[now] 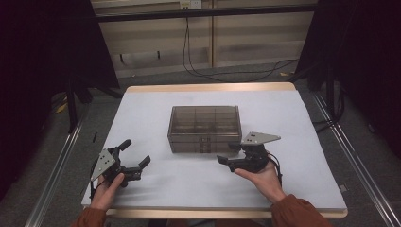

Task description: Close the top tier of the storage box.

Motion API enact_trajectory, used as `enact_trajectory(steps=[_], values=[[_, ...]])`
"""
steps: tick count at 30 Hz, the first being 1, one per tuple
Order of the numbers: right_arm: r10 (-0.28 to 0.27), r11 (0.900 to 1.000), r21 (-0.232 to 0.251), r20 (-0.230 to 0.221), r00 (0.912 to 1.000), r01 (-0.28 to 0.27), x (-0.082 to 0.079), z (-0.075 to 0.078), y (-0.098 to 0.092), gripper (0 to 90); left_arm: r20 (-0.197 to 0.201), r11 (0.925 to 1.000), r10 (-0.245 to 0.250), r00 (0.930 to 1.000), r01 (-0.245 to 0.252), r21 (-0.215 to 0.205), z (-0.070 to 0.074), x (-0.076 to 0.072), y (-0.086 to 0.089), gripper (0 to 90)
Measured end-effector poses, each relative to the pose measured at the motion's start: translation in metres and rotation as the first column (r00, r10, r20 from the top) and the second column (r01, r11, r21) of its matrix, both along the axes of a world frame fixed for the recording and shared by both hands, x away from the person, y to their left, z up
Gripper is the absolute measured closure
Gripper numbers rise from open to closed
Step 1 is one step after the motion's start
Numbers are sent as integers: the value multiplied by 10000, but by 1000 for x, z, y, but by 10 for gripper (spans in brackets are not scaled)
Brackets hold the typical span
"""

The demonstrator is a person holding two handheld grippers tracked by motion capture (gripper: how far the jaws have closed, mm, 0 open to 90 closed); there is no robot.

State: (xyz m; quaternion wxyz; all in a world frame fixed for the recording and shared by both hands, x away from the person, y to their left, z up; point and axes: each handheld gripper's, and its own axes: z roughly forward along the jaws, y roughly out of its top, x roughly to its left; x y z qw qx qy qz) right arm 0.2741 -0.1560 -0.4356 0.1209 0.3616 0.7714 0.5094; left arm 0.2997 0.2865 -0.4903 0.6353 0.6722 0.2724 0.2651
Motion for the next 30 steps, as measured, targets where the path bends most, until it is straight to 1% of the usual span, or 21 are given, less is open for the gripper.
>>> enact_trajectory(steps=[3,6,7,8,10,11,13,15,17,18,20,21,23,25,26,27,28,30], values=[[-347,9994,-89,20,9994,348,-7,0,-11,283,-10,10000,7,10000,-7,0,0,0,0,9],[-658,9978,106,93,9978,657,-12,2,-23,249,4,10000,7,10000,-7,8,0,0,0,9],[-658,9978,106,93,9978,657,-12,2,-23,249,4,10000,7,10000,-7,8,0,0,0,9],[-828,9965,121,153,9965,826,-15,3,-31,239,-3,10000,8,10000,-8,8,0,0,0,9],[-1050,9943,197,86,9944,1049,-18,2,-40,222,-1,10000,6,10000,-6,5,0,0,0,9],[-1050,9943,197,86,9944,1049,-18,2,-40,222,-1,10000,6,10000,-6,5,0,0,0,9],[-1285,9916,124,-59,9917,1285,-22,-2,-50,199,-6,10000,3,10000,-3,2,0,0,0,9],[-1433,9895,161,-158,9896,1436,-25,-4,-55,188,-17,10000,-1,10000,1,0,0,0,0,9],[-1494,9886,159,-147,9887,1496,-26,-5,-58,180,-18,10000,2,10000,-2,-1,0,0,0,9],[-1664,9856,251,-251,9857,1670,-28,-8,-63,161,-14,10000,1,10000,-1,-2,0,0,0,9],[-1699,9833,571,-546,9839,1729,-31,-11,-67,133,-10,10000,-1,10000,1,0,0,0,0,9],[-1753,9821,589,-628,9825,1790,-32,-11,-69,127,-4,10000,2,10000,-2,6,0,0,0,9],[-1887,9805,464,-514,9807,1911,-34,-12,-72,120,-2,10000,0,10000,0,11,0,0,0,9],[-2085,9777,168,-467,9769,2094,-36,-15,-76,110,2,10000,-3,10000,3,0,0,0,0,9],[-2085,9777,168,-467,9769,2094,-36,-15,-76,110,2,10000,-3,10000,3,0,0,0,0,9],[-2288,9734,12,-525,9721,2291,-39,-17,-84,98,-19,10000,-5,10000,5,-11,0,0,0,9],[-2431,9700,-132,-486,9688,2427,-41,-19,-87,97,-55,9999,-19,10000,18,-166,0,0,-1,9],[-2468,9690,-217,-469,9679,2460,-43,-20,-89,97,-53,9999,-20,10000,19,-157,0,0,-1,9]])
